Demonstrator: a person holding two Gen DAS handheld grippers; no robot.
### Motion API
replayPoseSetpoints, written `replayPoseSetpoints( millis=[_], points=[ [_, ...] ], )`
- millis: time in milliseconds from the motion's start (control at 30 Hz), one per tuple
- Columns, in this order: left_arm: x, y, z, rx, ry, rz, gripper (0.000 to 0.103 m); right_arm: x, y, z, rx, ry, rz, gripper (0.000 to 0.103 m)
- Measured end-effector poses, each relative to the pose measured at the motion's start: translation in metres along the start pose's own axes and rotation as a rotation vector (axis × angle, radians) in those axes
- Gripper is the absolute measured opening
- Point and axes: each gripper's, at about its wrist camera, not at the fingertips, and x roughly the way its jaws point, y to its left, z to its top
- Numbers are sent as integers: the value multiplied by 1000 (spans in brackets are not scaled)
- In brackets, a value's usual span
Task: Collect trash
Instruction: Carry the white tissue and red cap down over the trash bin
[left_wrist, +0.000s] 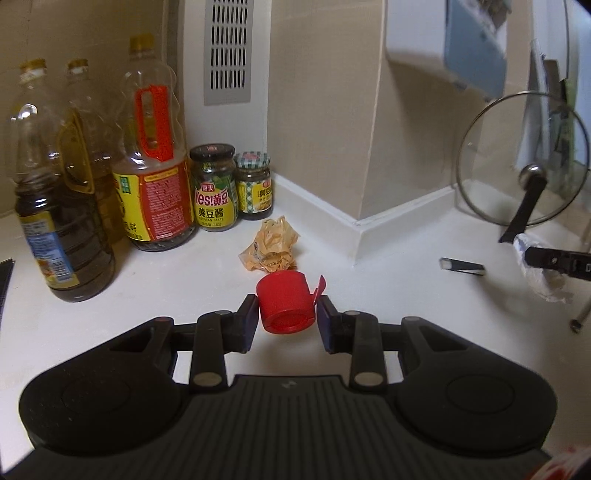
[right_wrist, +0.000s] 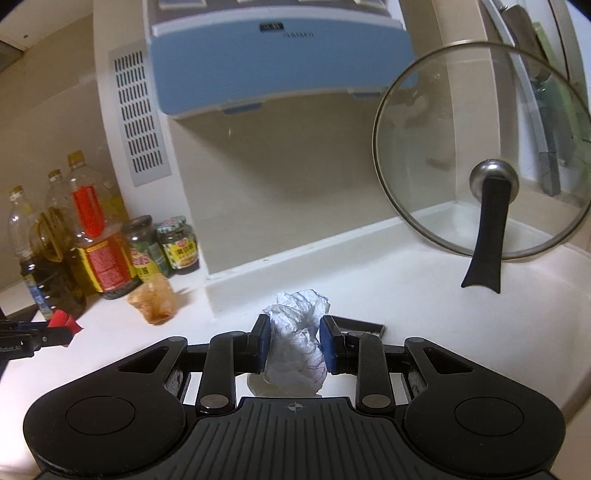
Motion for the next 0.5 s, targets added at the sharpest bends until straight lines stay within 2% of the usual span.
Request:
replayPoseSetpoints(
  millis=[300, 500],
  points=[
    [-81, 10, -33, 2, -21, -78, 31, -73, 52, -28, 18, -10, 29, 29],
    [-133, 18, -70, 15, -4, -136, 31, -121, 96, -66, 46, 12, 66, 29]
  ],
)
